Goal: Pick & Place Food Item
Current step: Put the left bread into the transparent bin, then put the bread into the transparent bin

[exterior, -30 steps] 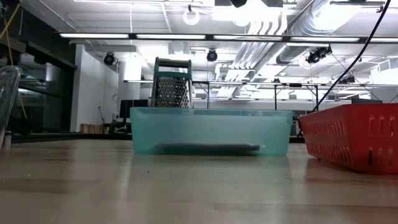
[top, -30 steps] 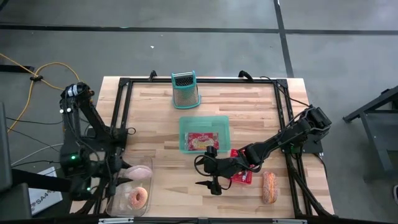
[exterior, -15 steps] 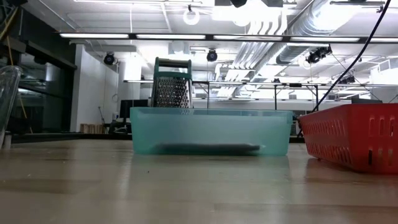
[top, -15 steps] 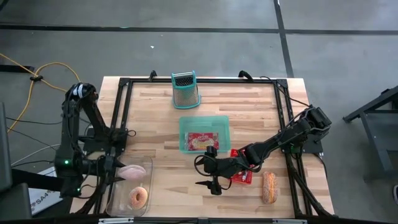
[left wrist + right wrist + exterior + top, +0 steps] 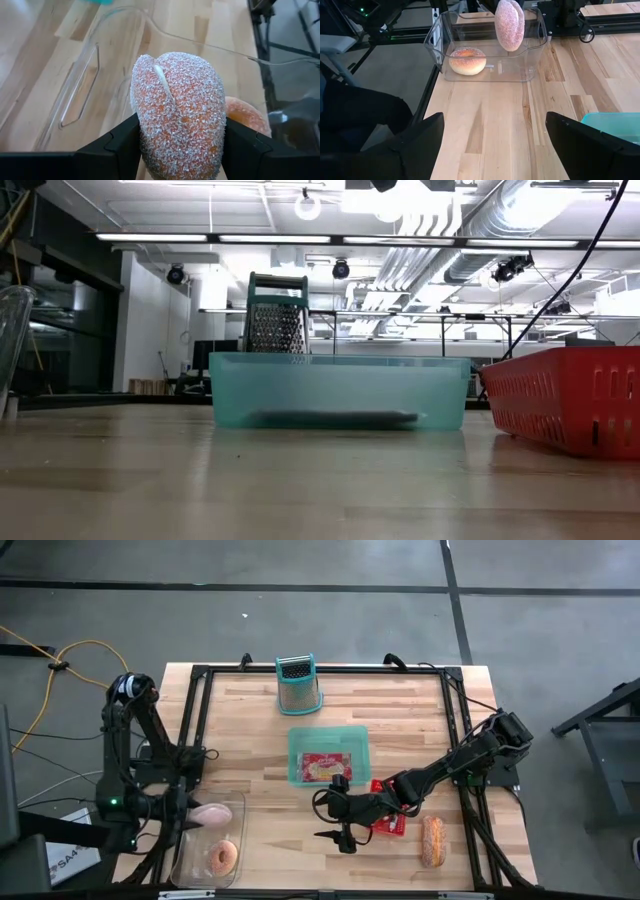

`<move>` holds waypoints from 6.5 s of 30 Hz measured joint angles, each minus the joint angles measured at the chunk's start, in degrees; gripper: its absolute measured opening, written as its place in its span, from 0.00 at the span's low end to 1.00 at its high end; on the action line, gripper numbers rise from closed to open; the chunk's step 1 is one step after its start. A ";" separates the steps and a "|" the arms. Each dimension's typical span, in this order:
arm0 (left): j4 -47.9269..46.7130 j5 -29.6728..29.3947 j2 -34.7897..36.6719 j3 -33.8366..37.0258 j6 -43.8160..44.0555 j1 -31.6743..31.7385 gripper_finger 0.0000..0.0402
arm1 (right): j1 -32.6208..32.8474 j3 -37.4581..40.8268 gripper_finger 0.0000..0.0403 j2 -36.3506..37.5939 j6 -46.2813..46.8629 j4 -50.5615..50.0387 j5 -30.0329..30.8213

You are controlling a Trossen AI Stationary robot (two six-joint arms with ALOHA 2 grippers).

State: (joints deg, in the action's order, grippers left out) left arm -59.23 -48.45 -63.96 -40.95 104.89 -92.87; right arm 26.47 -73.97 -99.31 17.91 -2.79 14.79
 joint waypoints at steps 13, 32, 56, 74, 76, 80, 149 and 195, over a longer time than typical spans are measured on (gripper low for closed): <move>2.93 3.82 -2.31 0.00 -2.02 7.42 0.52 | 0.00 0.00 0.84 0.00 -0.01 0.00 0.00; 4.51 4.82 -2.38 0.00 -4.59 8.89 0.72 | -0.01 0.00 0.84 0.00 0.00 0.00 0.00; 4.49 6.32 -2.38 0.00 -2.46 8.89 0.73 | -0.01 0.00 0.84 0.00 0.00 0.00 0.00; 4.99 -1.68 -0.51 0.00 -9.08 8.79 0.73 | -0.01 0.00 0.84 0.00 -0.01 0.00 0.00; 5.82 -2.98 0.91 0.00 -12.18 9.57 0.73 | -0.01 0.00 0.84 0.00 -0.01 0.00 0.02; 9.56 -3.78 4.64 0.00 -21.33 12.64 0.73 | -0.01 0.00 0.84 0.00 -0.02 0.00 0.02; 92.68 62.11 -15.08 11.98 -100.52 78.24 0.73 | 0.01 -0.04 0.84 0.00 0.00 0.09 0.02; 99.60 56.70 -16.63 12.20 -100.52 78.53 0.73 | -0.01 -0.04 0.84 0.01 4.96 4.47 -0.21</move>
State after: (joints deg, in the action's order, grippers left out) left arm 40.37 8.25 -80.60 -28.75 4.37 -14.35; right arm 26.46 -74.02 -99.30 22.87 1.69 14.57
